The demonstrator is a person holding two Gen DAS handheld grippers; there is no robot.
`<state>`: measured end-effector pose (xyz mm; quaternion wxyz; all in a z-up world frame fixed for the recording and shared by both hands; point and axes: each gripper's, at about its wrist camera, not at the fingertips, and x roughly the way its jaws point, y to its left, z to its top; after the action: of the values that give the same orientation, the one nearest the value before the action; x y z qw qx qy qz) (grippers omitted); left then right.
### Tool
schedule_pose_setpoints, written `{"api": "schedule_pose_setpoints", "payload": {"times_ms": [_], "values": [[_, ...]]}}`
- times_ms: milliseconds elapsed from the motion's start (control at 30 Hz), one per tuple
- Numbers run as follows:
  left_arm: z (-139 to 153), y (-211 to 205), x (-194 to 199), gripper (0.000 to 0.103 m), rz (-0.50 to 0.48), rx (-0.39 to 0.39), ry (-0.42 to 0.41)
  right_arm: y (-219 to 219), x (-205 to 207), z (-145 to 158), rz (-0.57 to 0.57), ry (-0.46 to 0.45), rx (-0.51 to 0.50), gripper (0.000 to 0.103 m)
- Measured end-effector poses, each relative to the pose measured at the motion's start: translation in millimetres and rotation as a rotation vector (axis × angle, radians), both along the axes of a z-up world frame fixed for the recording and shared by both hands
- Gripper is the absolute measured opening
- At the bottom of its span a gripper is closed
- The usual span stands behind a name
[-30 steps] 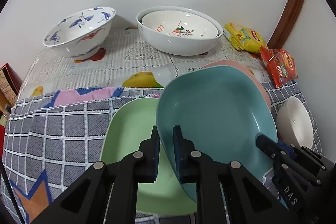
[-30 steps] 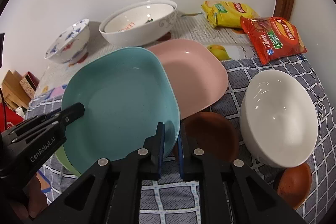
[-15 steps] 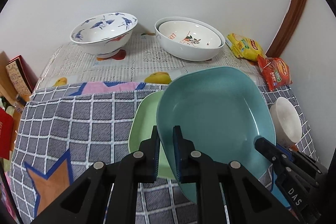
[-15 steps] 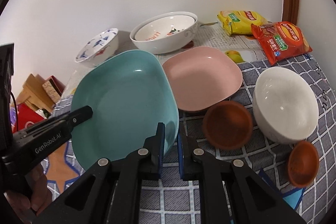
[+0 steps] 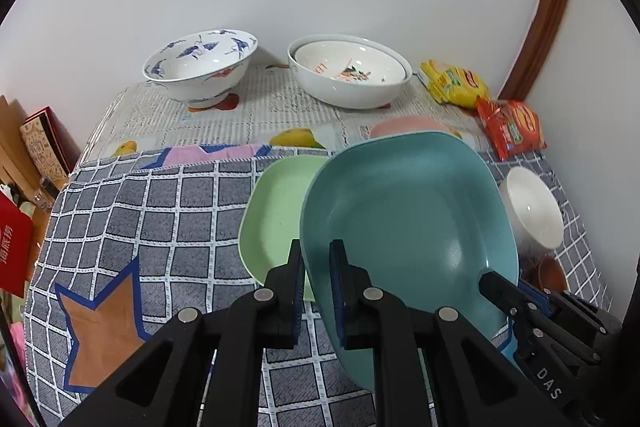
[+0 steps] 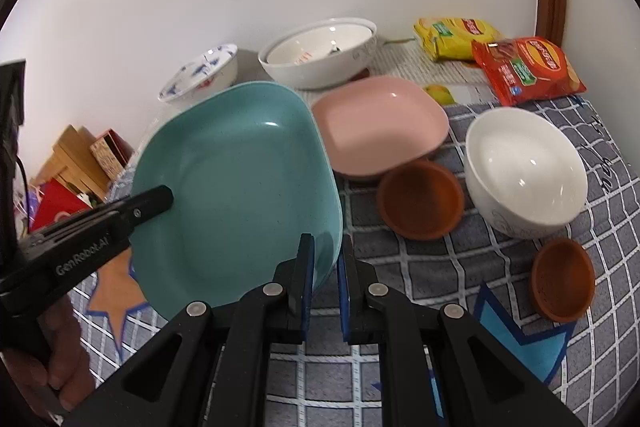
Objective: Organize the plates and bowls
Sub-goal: 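Lift the teal plate with both grippers and carry it over the green plate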
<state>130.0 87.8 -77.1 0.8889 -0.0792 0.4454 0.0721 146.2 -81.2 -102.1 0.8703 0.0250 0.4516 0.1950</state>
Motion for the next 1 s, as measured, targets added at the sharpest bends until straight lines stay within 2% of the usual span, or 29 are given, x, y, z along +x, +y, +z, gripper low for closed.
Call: {"api": "schedule_pose_setpoints", "payload": {"times_ms": [233, 1000], "values": [[-16.3, 2.2, 2.3, 0.012, 0.004, 0.004, 0.043, -1.7, 7.8, -16.1, 0.009, 0.060, 0.007, 0.011], [-48.4, 37.0, 12.6, 0.012, 0.040, -0.027, 0.123, 35.6, 14.6, -40.9, 0.084, 0.116, -0.029, 0.013]]}}
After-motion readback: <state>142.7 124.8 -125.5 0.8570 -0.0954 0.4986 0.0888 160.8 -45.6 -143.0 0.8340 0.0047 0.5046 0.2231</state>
